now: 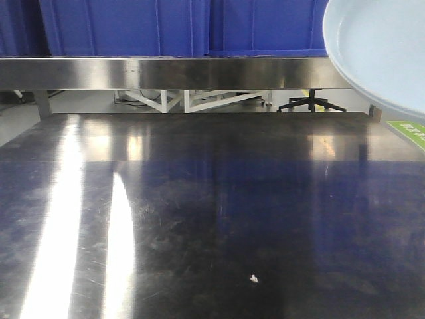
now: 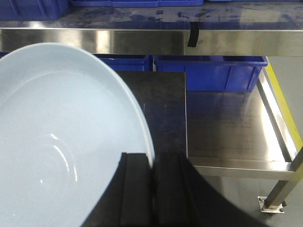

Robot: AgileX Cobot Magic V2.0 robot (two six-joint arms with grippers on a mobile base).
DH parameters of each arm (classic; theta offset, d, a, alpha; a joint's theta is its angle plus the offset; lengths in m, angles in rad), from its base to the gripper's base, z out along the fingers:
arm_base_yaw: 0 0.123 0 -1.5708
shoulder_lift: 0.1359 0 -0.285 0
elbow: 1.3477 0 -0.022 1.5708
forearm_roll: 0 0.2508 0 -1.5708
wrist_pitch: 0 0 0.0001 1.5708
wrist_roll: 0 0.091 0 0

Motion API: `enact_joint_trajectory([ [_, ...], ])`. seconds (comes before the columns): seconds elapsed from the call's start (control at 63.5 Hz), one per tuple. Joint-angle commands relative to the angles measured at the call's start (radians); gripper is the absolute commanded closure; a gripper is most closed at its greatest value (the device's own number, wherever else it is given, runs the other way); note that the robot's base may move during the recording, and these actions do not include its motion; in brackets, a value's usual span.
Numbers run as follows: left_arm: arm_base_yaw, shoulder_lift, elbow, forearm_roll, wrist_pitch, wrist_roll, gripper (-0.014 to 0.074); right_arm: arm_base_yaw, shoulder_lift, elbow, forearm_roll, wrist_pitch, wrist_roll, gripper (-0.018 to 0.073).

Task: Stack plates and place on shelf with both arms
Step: 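Lift the stacked plates up off the table with the right gripper, then turn the base away from the table while holding the plates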

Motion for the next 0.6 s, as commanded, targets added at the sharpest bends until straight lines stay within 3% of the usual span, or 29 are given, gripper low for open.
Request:
enact_joint_trajectory([
  [0.0, 0.001, 0.002, -0.028, 0.004, -0.071, -0.006, 0.0507, -0.004, -0.002, -0.034, -0.013, -0.103, -0.004, 0.0502],
  [0.582, 0.001, 0.002, -0.028, 0.004, -0.071, -0.006, 0.0507, -0.004, -0.002, -0.034, -0.013, -0.103, -0.004, 0.0502],
])
